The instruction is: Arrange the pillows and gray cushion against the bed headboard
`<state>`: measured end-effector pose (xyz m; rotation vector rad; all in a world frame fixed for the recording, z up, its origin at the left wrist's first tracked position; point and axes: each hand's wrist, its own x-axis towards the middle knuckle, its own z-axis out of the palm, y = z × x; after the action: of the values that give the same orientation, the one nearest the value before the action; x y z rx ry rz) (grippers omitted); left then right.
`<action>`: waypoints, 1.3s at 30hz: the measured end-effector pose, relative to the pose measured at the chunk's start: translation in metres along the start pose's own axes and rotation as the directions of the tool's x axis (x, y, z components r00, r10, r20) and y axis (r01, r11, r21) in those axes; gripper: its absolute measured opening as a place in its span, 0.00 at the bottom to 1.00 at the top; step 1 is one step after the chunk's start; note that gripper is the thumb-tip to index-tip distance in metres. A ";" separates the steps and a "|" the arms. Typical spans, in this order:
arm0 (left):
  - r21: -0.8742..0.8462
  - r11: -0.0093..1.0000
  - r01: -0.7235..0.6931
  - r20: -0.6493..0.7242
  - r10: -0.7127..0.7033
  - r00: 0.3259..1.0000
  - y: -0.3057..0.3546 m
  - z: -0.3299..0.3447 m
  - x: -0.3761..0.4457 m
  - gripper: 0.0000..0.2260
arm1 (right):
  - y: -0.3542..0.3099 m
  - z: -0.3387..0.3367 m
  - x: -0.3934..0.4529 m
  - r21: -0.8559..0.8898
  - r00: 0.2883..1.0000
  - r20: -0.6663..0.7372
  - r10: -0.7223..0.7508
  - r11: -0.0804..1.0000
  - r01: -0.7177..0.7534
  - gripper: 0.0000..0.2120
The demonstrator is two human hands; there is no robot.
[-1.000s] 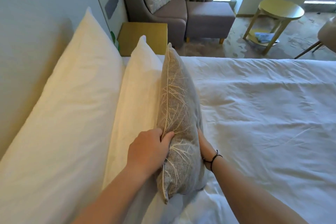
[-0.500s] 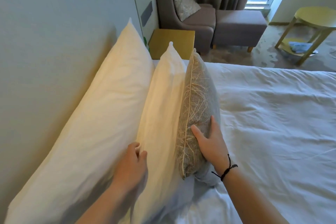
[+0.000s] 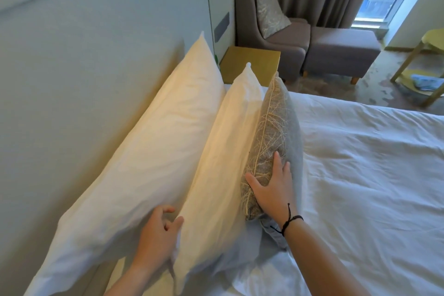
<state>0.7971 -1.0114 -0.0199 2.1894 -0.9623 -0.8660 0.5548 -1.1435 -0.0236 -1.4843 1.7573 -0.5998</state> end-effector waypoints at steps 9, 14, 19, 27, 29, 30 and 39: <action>-0.081 0.995 0.057 0.044 -0.054 0.998 -0.054 -0.025 -0.023 0.06 | -0.003 0.003 -0.005 0.028 1.000 -0.004 0.016 0.999 -0.016 0.47; -0.064 0.998 -0.001 -0.116 -0.006 0.993 -0.058 -0.043 -0.017 0.10 | -0.007 0.011 -0.006 -0.004 0.999 -0.023 0.027 1.000 -0.028 0.47; 0.038 0.998 -0.051 0.008 0.051 0.999 -0.065 -0.046 -0.025 0.09 | -0.010 0.019 -0.009 -0.065 0.998 -0.046 0.048 0.997 -0.051 0.47; 0.051 0.998 -0.028 0.171 0.019 0.985 -0.085 -0.038 -0.027 0.08 | -0.010 0.013 -0.010 -0.051 0.999 0.002 0.049 0.998 -0.049 0.49; 0.096 0.994 -0.043 0.180 0.026 0.983 -0.090 -0.042 -0.024 0.07 | -0.013 0.005 -0.010 -0.034 0.998 0.043 0.054 0.998 -0.052 0.50; 0.126 0.991 -0.042 0.193 0.017 0.981 -0.092 -0.045 -0.024 0.07 | -0.014 0.000 -0.010 -0.015 0.996 0.065 0.058 0.998 -0.057 0.51; 0.131 0.982 -0.139 0.206 0.110 0.972 -0.096 -0.081 -0.036 0.07 | -0.010 -0.031 -0.101 0.076 0.983 0.163 0.090 0.992 -0.104 0.40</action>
<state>0.8769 -0.9088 -0.0278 2.1638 -1.2818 -0.9951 0.5417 -1.0511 0.0268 -1.3426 1.6501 -0.4857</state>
